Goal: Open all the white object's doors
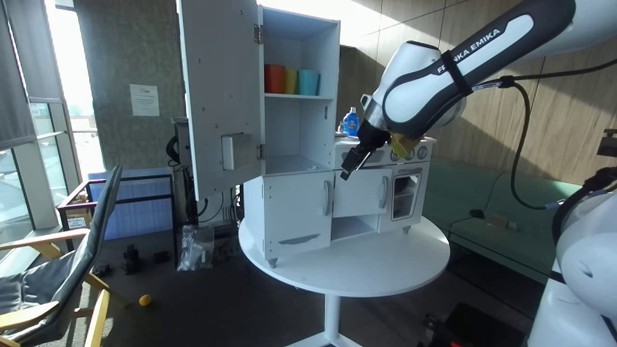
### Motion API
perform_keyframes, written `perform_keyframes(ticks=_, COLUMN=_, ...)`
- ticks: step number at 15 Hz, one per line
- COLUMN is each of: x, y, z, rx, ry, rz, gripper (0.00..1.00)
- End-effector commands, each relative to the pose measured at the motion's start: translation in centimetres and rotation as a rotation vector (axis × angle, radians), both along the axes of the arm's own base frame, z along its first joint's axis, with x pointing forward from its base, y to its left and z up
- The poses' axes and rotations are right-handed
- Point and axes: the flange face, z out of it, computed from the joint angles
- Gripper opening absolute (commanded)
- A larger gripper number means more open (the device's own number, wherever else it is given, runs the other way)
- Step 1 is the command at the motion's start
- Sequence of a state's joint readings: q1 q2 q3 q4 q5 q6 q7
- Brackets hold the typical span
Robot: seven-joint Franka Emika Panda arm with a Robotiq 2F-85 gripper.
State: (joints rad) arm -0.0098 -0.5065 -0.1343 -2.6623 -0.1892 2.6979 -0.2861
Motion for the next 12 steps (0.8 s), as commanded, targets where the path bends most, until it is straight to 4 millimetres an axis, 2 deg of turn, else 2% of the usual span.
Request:
perform_keyframes(ticks=1, x=1.9, y=0.2, z=-3.3, rx=0.020, ry=-0.050, rz=-0.030, gripper=1.00)
perform_keyframes(ticks=4, x=3.7, y=0.4, z=-5.7, rx=0.027, ry=-0.070, rz=-0.045, gripper=1.00)
perform_keyframes(ticks=8, x=6.7, y=0.0, z=-7.7, rx=0.036, ry=-0.068, rz=-0.092, gripper=1.00)
perform_keyframes(ticks=10, x=8.6, y=-0.8, z=-7.5, rx=0.025, ry=-0.082, rz=-0.122, gripper=1.00)
perform_keyframes(ticks=12, x=10.4, y=-1.7, z=-6.3, rx=0.008, ry=-0.106, rz=-0.149, gripper=1.00)
